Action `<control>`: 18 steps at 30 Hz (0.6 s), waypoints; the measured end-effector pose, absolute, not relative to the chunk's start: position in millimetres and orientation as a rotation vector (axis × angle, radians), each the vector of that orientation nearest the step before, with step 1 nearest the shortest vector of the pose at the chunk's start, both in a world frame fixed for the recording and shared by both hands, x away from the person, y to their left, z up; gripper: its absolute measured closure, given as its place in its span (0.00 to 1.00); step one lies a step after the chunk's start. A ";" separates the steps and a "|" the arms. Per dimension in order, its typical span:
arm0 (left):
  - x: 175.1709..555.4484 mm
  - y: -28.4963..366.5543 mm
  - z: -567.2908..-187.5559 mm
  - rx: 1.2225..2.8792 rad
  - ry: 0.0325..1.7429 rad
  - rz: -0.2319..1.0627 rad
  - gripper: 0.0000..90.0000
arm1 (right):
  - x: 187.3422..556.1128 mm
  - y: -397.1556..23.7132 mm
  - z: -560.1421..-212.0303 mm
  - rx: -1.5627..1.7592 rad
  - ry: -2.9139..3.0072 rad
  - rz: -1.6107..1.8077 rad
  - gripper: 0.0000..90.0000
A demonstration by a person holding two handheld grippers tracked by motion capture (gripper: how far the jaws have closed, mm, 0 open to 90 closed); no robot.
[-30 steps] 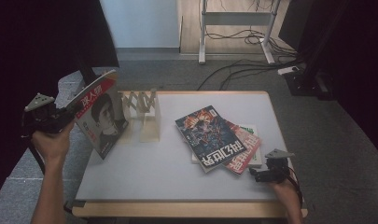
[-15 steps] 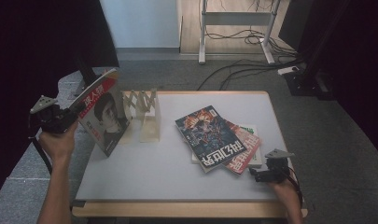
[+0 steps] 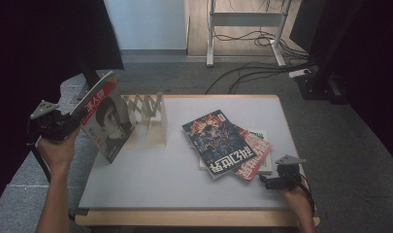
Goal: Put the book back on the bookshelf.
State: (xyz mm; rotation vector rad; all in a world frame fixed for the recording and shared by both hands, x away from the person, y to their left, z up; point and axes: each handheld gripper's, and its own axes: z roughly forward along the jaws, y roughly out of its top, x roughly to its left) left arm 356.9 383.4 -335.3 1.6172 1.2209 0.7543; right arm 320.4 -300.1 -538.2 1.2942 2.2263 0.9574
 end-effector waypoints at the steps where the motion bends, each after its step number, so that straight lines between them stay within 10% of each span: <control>1: 356.4 383.3 -334.7 1.621 1.218 0.756 0.83 | 320.4 -300.1 -538.2 1.294 2.226 0.957 0.00; 18: 341.9 380.6 -333.6 1.687 1.177 0.773 0.35 | 320.4 -299.9 -538.4 1.294 2.224 0.958 0.00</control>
